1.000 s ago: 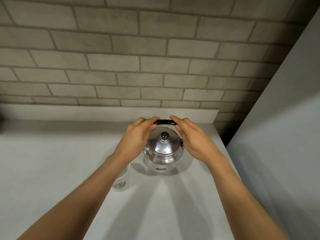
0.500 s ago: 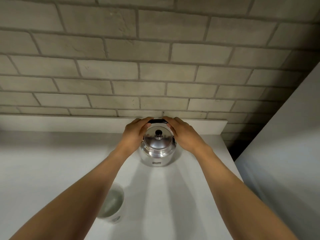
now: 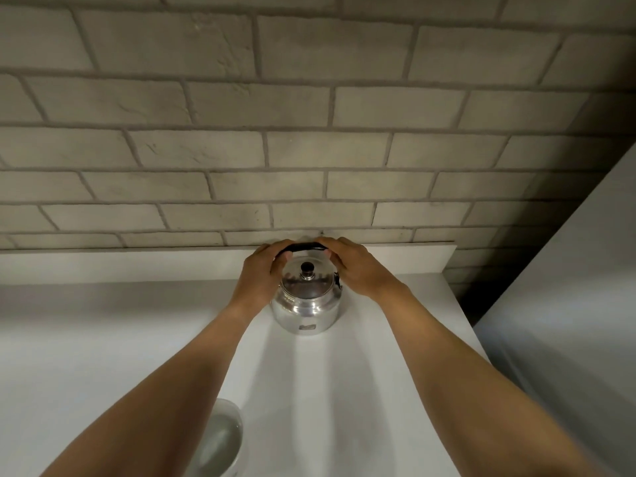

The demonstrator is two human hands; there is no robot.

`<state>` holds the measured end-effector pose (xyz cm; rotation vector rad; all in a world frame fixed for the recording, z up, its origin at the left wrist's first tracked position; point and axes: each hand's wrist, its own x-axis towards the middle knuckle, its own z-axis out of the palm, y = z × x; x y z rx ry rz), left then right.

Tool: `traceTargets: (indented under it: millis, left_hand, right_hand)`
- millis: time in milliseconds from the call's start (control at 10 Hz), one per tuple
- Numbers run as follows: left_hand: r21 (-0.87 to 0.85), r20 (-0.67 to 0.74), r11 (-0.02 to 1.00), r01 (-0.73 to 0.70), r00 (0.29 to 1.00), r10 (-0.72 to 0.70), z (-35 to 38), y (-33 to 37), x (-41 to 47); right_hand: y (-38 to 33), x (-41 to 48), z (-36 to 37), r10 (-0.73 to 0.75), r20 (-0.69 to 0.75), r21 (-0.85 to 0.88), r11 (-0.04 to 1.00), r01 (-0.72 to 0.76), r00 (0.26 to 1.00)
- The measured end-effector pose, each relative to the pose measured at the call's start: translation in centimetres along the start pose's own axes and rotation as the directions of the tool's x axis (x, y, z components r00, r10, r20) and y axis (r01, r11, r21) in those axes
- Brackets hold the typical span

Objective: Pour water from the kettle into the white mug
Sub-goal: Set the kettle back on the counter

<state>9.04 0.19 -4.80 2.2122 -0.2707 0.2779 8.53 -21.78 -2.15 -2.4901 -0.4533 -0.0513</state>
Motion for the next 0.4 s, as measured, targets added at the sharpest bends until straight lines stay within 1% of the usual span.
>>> traceTargets:
  millis: [100,200,300,400]
  left_hand:
    - [-0.031,-0.004,0.997,-0.069,0.998,0.069,-2.0,3.4,-0.8]
    - [0.0,0.016,0.999,-0.043,0.999,0.043,-1.6,3.2,-0.5]
    - [-0.011,0.04,1.0,-0.018,0.999,0.019,-1.4,2.8,-0.6]
    - [0.044,-0.06,0.997,-0.065,0.996,0.067,-2.1,3.4,-0.8]
  right_hand:
    - [-2.1,-2.1,-3.1,0.019,-0.085,0.008,1.0,-0.018,0.996]
    - [-2.0,-2.1,-2.5,0.034,-0.04,-0.014,0.999,-0.034,0.999]
    - [-1.7,-2.2,-1.4,0.061,-0.043,0.017,0.998,-0.061,0.997]
    - [-2.2,-2.6,-1.0,0.029,-0.229,-0.005,0.999,-0.032,0.973]
